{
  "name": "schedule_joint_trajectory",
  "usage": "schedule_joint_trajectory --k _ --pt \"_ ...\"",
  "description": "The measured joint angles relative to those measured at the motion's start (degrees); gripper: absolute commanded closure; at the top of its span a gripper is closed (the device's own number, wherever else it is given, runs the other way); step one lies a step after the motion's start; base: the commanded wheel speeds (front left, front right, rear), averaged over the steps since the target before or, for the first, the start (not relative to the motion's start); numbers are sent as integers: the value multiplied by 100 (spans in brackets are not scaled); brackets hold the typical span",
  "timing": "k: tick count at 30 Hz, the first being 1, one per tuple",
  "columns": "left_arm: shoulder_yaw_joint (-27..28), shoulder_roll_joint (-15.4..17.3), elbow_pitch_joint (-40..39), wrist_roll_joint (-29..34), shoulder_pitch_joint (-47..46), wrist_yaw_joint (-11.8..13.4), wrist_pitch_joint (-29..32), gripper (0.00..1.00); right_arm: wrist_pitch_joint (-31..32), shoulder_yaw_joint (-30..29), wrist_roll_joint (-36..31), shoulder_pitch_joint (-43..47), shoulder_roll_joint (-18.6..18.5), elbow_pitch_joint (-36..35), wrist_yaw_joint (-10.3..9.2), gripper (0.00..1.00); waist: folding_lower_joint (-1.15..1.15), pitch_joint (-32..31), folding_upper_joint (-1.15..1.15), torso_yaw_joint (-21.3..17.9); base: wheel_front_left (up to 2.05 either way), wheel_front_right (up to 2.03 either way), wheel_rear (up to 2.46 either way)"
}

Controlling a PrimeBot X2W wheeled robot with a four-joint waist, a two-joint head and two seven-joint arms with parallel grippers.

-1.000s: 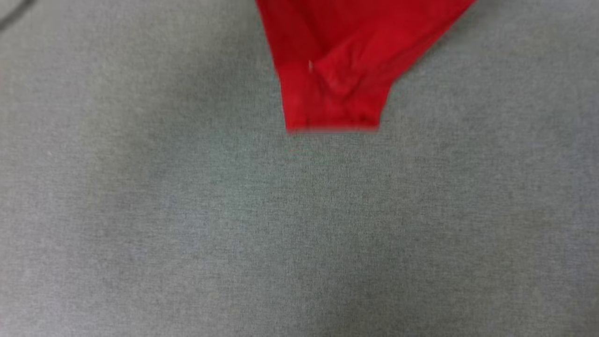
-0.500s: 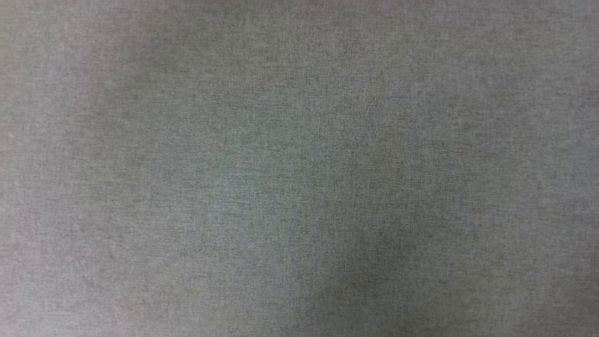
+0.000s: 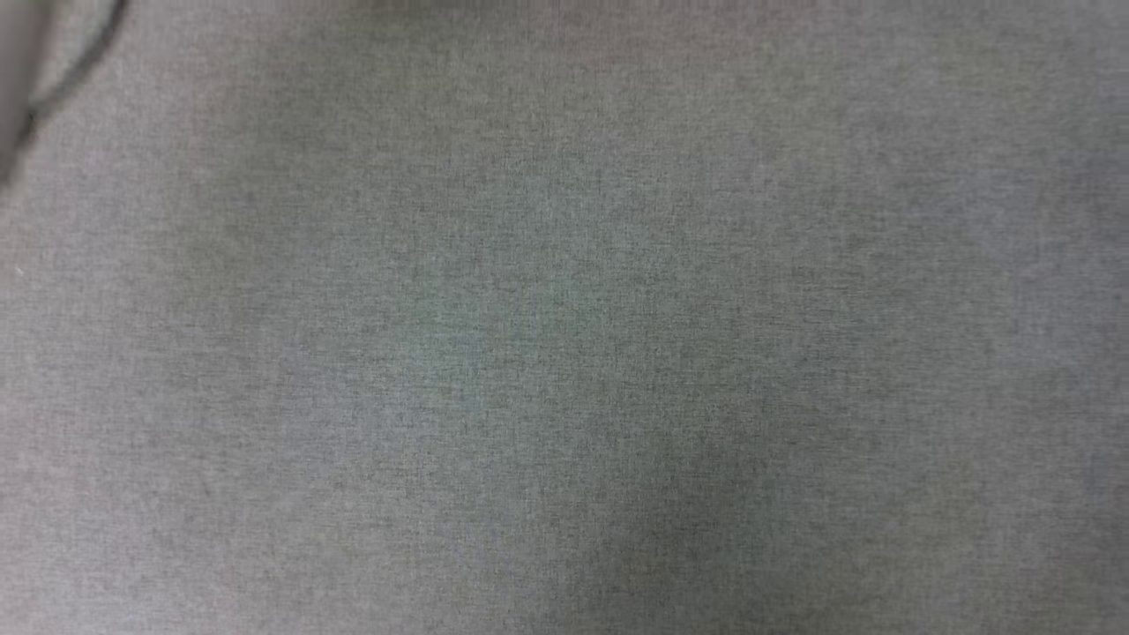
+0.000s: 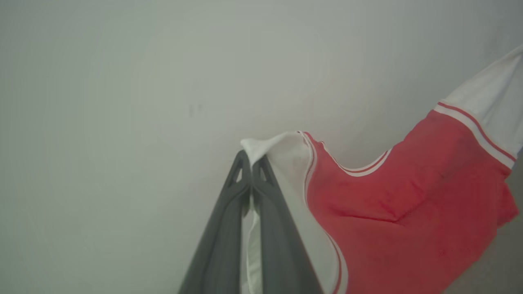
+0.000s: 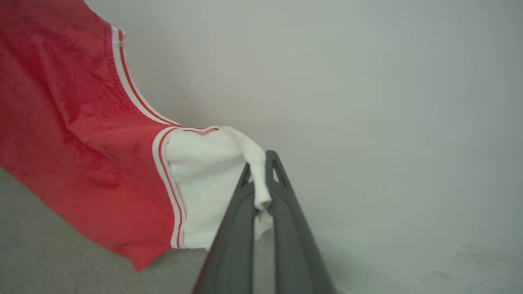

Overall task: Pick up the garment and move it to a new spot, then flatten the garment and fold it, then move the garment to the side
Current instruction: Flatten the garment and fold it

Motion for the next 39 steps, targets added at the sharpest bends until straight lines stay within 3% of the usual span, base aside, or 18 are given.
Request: schedule_joint_trajectory --k 8,15,26,39 --pt "-77 16 -24 -312 1770 -9 -398 100 -515 800 678 1461 -27 -125 0 100 0 -401 0 -24 0 0 0" --pt "-71 278 -622 -463 3440 241 -454 100 -940 1247 1237 2681 -327 -467 0 100 -1 -891 0 -7 0 0 0" --pt "-1 990 -1989 -1070 6165 995 -452 100 -1373 1539 2050 4737 -1262 -1245 0 100 -1 -1971 0 -71 0 0 0" --pt "-92 2049 -3532 -1573 8194 2108 -338 100 -1468 942 2310 7046 -2091 -2210 0 100 -2 -2836 0 -233 0 0 0"
